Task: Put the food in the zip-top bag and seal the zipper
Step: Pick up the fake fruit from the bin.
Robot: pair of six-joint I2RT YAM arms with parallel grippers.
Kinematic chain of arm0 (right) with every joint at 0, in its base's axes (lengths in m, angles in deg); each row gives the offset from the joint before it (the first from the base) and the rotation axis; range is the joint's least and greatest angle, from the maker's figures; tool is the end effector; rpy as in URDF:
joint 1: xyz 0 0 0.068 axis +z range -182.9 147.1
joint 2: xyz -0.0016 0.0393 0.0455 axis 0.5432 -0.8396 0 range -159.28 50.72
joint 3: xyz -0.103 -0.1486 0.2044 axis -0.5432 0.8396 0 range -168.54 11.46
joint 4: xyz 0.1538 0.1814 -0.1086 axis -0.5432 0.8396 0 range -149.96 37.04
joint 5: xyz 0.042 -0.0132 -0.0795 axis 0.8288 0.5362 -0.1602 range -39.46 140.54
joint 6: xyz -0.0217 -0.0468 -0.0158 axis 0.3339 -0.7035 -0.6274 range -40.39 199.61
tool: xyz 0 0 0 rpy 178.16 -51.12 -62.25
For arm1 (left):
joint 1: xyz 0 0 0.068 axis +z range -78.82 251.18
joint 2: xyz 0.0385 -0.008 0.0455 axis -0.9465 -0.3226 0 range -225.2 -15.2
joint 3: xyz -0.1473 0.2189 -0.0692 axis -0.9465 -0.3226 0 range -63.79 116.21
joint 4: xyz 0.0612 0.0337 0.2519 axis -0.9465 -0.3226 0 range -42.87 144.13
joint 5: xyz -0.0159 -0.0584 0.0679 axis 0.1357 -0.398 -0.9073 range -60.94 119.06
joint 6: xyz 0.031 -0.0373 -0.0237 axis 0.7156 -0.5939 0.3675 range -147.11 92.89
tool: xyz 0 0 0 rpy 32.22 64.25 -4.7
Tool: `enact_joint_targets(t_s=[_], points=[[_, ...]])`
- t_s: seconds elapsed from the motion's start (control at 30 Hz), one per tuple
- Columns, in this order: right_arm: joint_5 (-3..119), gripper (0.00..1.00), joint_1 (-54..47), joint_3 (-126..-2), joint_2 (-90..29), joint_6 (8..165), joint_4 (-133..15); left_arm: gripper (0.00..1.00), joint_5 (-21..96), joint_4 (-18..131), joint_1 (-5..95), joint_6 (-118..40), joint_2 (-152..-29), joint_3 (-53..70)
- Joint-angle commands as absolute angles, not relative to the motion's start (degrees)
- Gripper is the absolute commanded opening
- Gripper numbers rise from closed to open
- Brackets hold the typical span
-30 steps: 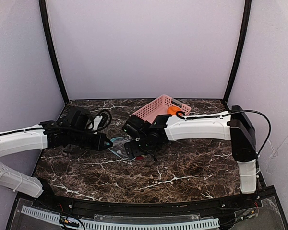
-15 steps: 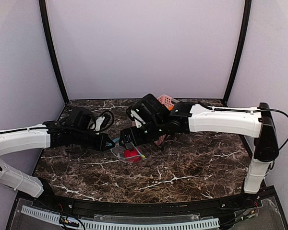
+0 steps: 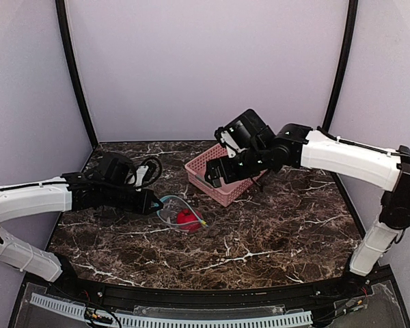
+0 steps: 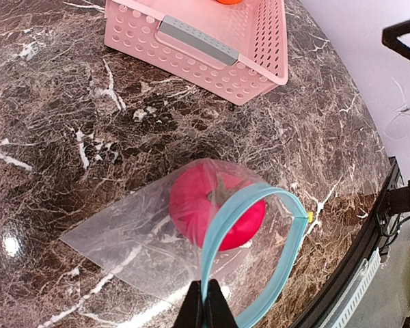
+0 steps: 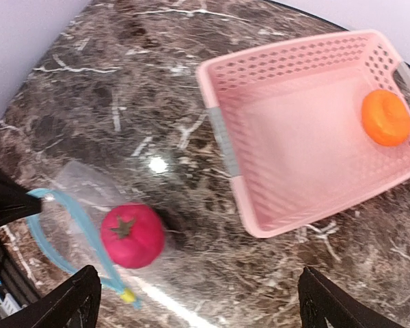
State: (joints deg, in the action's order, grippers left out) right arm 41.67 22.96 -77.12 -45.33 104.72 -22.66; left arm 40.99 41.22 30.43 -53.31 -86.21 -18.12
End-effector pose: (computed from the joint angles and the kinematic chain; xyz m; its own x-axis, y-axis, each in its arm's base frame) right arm 0.2156 0.3080 0.3268 -0.6788 -0.2541 -0.6889 -0.5172 0.8314 0.2030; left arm 0.1972 -0.1797 0.2451 -0.7570 0.0822 -0.6482 0.4763 0.7485 -0.4614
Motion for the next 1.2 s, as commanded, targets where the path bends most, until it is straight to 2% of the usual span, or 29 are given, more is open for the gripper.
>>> enact_joint_targets(t_s=[0.0, 0.27, 0.63, 0.9, 1.17], points=[[37.2, 0.99, 16.9, -78.7, -48.3, 100.2, -15.4, 0.01, 40.4, 42.0, 30.7, -53.8, -83.8, -19.6], [35.3, 0.99, 8.2, -89.4, -60.1, 94.7, -14.8, 0.01, 40.2, 43.4, 30.7, -55.8, -82.2, -21.4], [32.1, 0.99, 1.3, -104.5, -75.9, 94.5, -13.0, 0.01, 40.4, 45.8, 30.7, -58.4, -79.7, -23.9], [36.0, 0.99, -2.9, -112.5, -83.6, 94.7, -13.1, 0.01, 39.7, 45.9, 30.7, -58.0, -78.9, -24.5], [41.1, 0.98, -5.7, -114.8, -88.5, 93.9, -14.4, 0.01, 39.9, 45.3, 30.7, -57.3, -79.1, -24.2]])
